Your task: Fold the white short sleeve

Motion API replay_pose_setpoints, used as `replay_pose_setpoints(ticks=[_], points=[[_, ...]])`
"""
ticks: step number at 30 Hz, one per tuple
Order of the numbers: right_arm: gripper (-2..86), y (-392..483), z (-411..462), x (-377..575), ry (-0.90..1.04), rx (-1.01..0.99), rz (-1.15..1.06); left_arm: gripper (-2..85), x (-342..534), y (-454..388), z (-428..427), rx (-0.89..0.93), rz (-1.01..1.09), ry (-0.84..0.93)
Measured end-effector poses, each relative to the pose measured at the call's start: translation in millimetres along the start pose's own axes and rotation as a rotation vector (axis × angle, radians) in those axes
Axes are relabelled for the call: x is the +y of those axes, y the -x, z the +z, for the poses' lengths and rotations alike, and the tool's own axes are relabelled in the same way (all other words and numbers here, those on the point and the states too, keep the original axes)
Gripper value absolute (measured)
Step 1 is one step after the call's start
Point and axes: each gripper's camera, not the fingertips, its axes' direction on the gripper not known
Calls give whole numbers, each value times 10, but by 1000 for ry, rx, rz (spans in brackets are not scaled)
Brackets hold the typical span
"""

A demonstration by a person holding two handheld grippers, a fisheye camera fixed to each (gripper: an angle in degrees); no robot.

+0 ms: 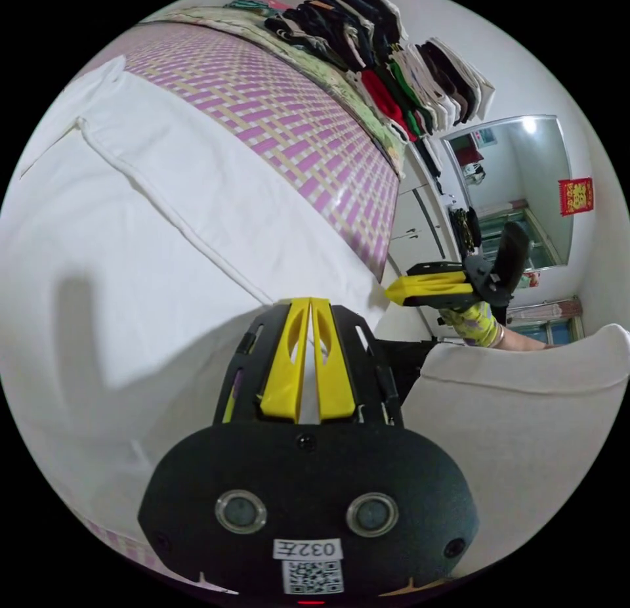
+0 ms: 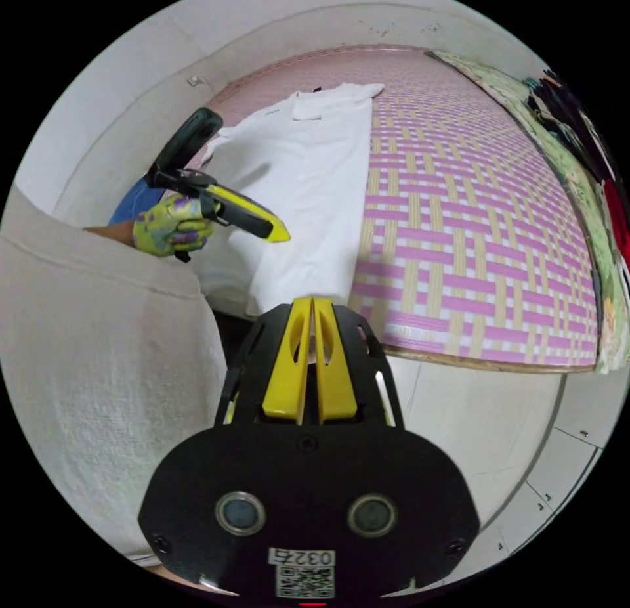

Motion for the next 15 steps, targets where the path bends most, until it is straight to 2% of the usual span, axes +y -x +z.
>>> replay_pose_setpoints(ticks=[5, 12, 15], points=[[-10, -296, 299, -169, 111, -61, 72, -9, 77, 137, 57, 34, 5, -26], [-10, -520, 356, -363, 224, -123, 35, -7, 192, 254, 101, 50, 30, -20], [-10, -674, 194, -608, 155, -142, 20, 1, 266, 568, -245, 85, -69, -187]])
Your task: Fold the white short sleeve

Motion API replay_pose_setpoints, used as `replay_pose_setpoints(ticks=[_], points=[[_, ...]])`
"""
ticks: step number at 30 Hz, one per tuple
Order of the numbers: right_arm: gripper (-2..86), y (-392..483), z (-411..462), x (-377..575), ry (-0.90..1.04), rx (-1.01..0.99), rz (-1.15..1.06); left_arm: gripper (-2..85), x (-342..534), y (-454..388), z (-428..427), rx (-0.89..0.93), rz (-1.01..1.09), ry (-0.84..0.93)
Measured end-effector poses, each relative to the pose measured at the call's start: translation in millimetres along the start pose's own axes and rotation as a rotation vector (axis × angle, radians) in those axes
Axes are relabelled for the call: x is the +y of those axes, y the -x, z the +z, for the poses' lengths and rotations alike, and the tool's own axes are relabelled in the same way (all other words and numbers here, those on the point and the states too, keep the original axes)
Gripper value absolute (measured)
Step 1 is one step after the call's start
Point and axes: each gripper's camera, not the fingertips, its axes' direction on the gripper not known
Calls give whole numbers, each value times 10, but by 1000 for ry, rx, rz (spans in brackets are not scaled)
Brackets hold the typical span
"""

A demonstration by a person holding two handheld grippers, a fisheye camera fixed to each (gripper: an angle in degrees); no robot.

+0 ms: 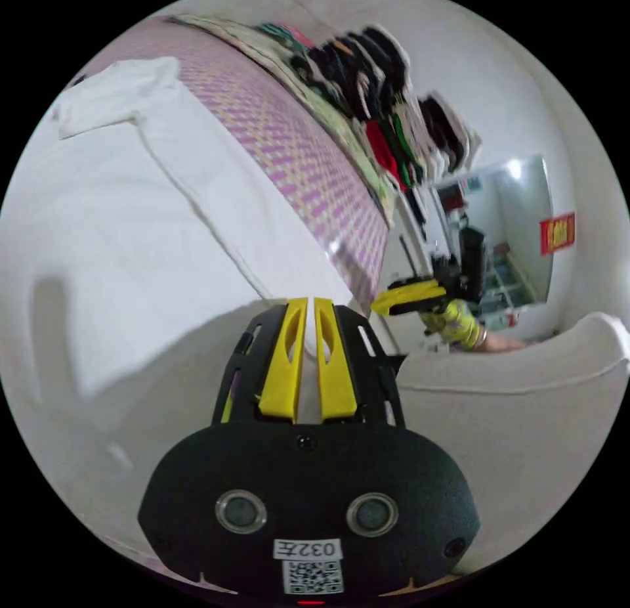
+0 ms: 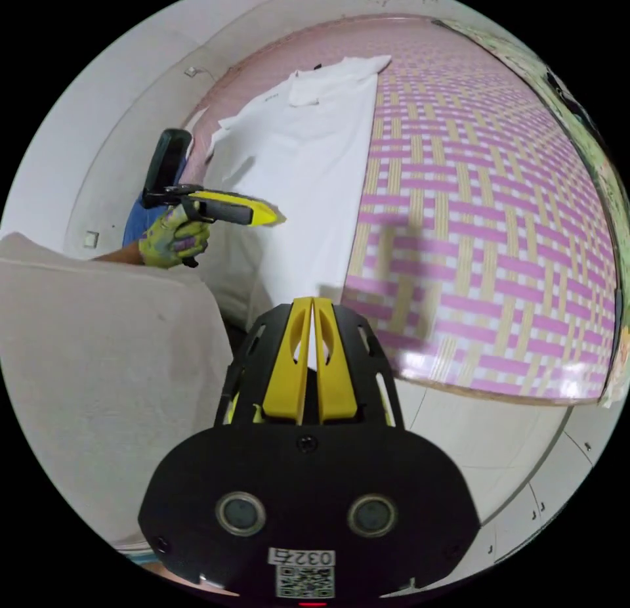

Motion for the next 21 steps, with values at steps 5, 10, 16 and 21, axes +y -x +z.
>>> replay_pose_setpoints(ticks=[5, 10, 16, 21], points=[[-10, -378, -293, -692, -95, -52, -47, 45, -169, 1138, -1165, -25, -385, -432], [-10, -662, -462, -1342, -155, -100, -92, 59, -515, 1985, -1861, -55, -557, -601], [-10, -1046, -484, -2243, -198, -219, -104, 58, -860, 2710, -1988, -92, -670, -561], [-10, -1279, -436, -2960, -214, -225, -142, 1, -968, 2924, -1959, -41, -605, -566]])
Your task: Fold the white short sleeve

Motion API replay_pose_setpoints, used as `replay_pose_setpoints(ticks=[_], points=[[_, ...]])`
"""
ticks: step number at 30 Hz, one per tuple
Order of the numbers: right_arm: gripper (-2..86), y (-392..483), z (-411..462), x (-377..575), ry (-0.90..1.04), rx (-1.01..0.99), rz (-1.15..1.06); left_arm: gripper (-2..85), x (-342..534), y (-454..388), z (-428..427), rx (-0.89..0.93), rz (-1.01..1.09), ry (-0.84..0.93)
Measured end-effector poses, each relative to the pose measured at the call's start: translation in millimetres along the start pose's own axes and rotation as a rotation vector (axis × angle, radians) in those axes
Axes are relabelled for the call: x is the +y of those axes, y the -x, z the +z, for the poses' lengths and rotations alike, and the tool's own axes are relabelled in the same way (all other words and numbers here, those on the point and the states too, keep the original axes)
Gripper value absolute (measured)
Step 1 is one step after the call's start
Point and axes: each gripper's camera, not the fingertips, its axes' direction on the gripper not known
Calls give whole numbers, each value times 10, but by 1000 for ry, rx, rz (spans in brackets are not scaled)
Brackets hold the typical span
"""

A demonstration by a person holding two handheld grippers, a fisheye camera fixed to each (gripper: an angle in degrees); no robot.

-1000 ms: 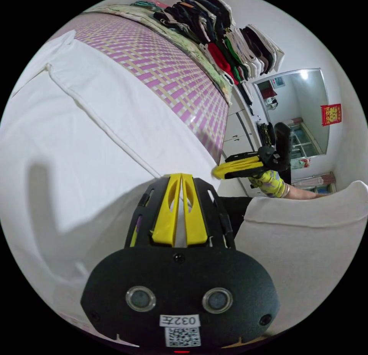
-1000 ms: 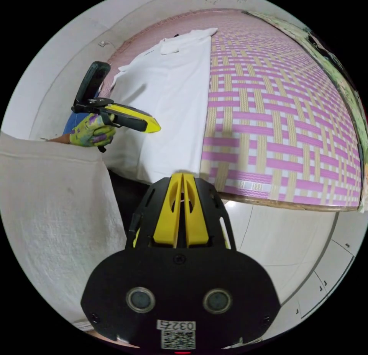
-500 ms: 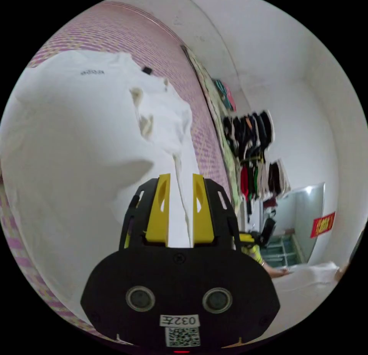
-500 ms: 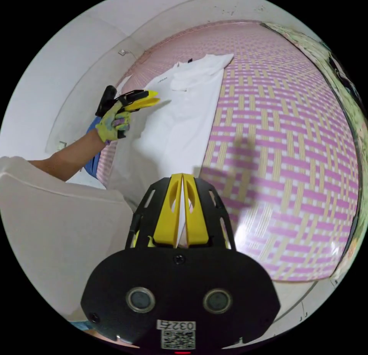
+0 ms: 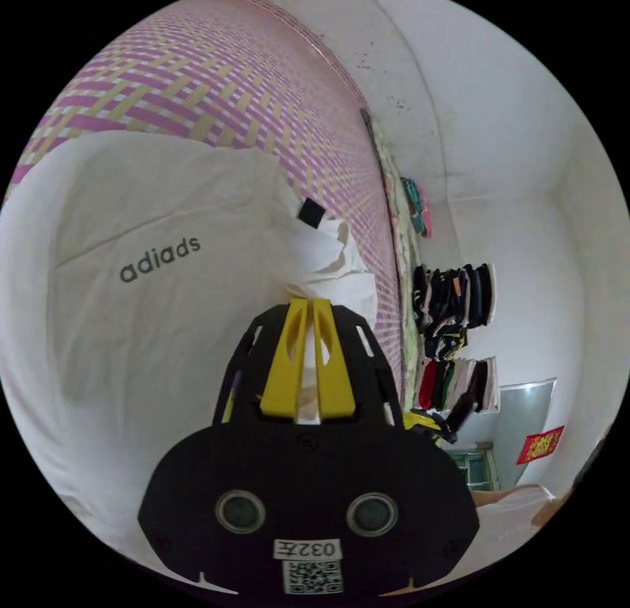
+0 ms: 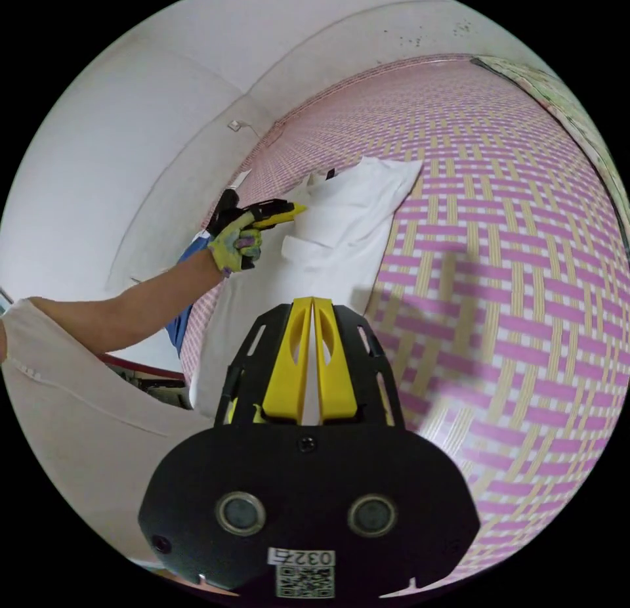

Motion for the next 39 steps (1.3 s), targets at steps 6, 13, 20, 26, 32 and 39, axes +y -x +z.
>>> replay_pose_setpoints(ticks=[6, 13, 20, 26, 32, 39], points=[[-7, -418, -24, -640, -76, 29, -4, -9, 157, -326, -525, -110, 150, -254], [56, -1111, 192, -1524, -40, 40, 154, 0, 16, -9, -353, -206, 56, -130], [81, -1669, 471, -2256, -39, -161, 366, -11, 379, -396, -357, -295, 169, -243], [-4, -1437, 382, -2758, -84, -114, 272, -9, 226, -197, 60, -296, 125, -57], [21, -610, 304, -3207, -23, 383, -37, -2, 120, -146, 114, -251, 115, -71], [46, -507, 292, -3118, -25, 208, 11, 18, -150, -124, 99, -244, 103, -104]])
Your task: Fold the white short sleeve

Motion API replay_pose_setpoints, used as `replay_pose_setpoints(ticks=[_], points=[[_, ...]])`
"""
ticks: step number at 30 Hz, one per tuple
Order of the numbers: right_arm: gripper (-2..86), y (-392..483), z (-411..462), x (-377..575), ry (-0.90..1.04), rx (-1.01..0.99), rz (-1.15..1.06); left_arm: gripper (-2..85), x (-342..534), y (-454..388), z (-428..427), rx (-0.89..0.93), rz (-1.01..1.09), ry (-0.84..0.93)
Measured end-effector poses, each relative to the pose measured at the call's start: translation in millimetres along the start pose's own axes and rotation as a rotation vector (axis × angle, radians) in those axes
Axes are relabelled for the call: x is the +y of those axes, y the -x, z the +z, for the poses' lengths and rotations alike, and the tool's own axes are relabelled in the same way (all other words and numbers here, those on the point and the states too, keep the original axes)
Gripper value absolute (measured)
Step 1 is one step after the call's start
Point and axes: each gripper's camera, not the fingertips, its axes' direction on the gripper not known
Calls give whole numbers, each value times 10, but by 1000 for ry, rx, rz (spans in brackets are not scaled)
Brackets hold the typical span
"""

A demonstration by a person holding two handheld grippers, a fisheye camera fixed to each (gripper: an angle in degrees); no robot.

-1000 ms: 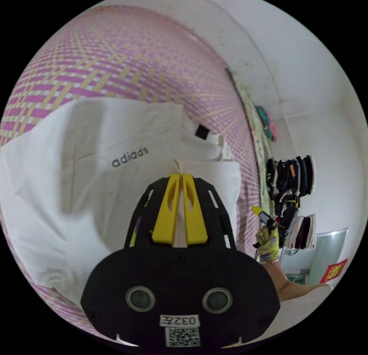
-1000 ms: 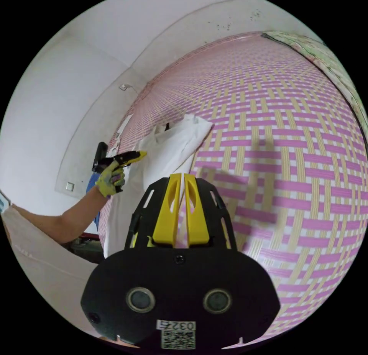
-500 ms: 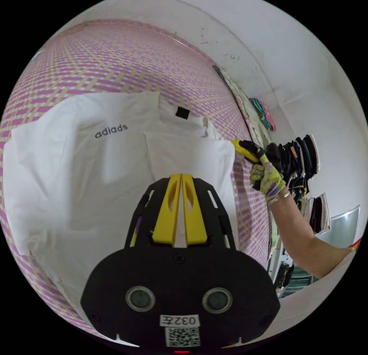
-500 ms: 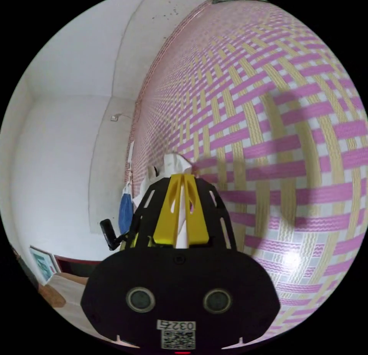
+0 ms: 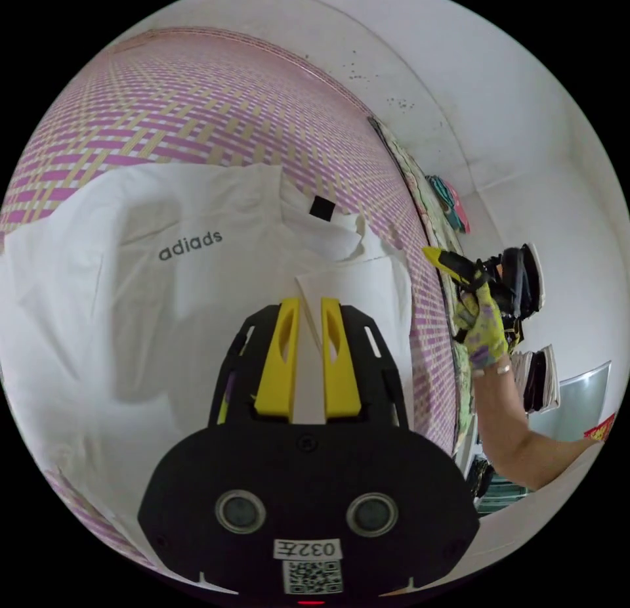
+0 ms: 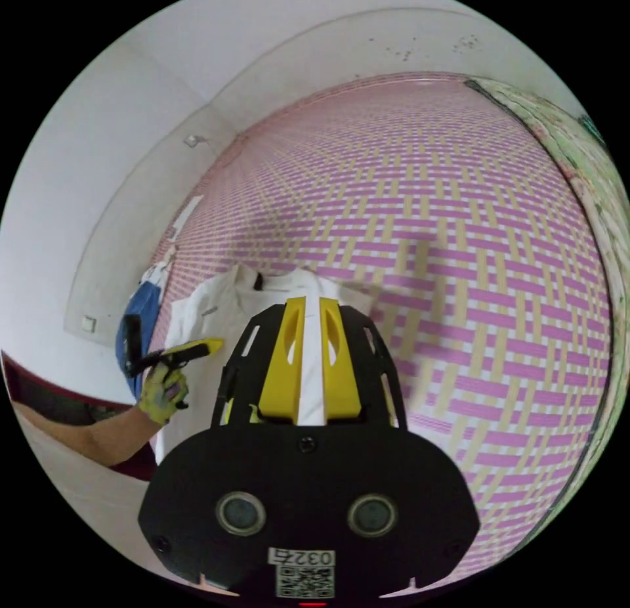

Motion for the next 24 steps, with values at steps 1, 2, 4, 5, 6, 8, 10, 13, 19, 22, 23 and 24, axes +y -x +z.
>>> replay_pose_setpoints(ticks=[1, 2, 4, 5, 6, 8, 10, 13, 19, 22, 23, 24], points=[[50, 151, 6, 117, 1, -66, -39, 22, -59, 20, -14, -5, -2, -19], [59, 377, 70, 260, 35, -87, -102, 28, -124, 44, -18, 11, -4, -29], [71, 771, 197, 539, 78, -95, -208, 38, -219, 55, -1, 28, 1, -28], [78, 1038, 296, 741, 110, -108, -279, 43, -273, 37, 28, 13, 14, -20], [81, 1168, 348, 840, 125, -102, -311, 45, -298, 22, 48, 4, 23, -11], [88, 1610, 532, 1173, 164, -49, -408, 47, -361, -73, 115, -18, 70, 6], [93, 1844, 632, 1344, 174, -22, -438, 38, -375, -165, 146, -72, 106, 14], [99, 2067, 725, 1528, 172, 92, -436, 27, -362, -273, 141, -99, 141, 14], [68, 2115, 650, 1668, 120, 181, -373, 30, -306, -379, 181, -97, 191, 28], [14, 2134, 627, 1656, 128, 211, -370, 26, -308, -478, 199, -147, 234, 28], [1, 2138, 611, 1652, 131, 213, -373, 23, -313, -515, 208, -165, 247, 34], [-1, 2134, 596, 1647, 131, 210, -367, 18, -316, -530, 212, -174, 252, 38]])
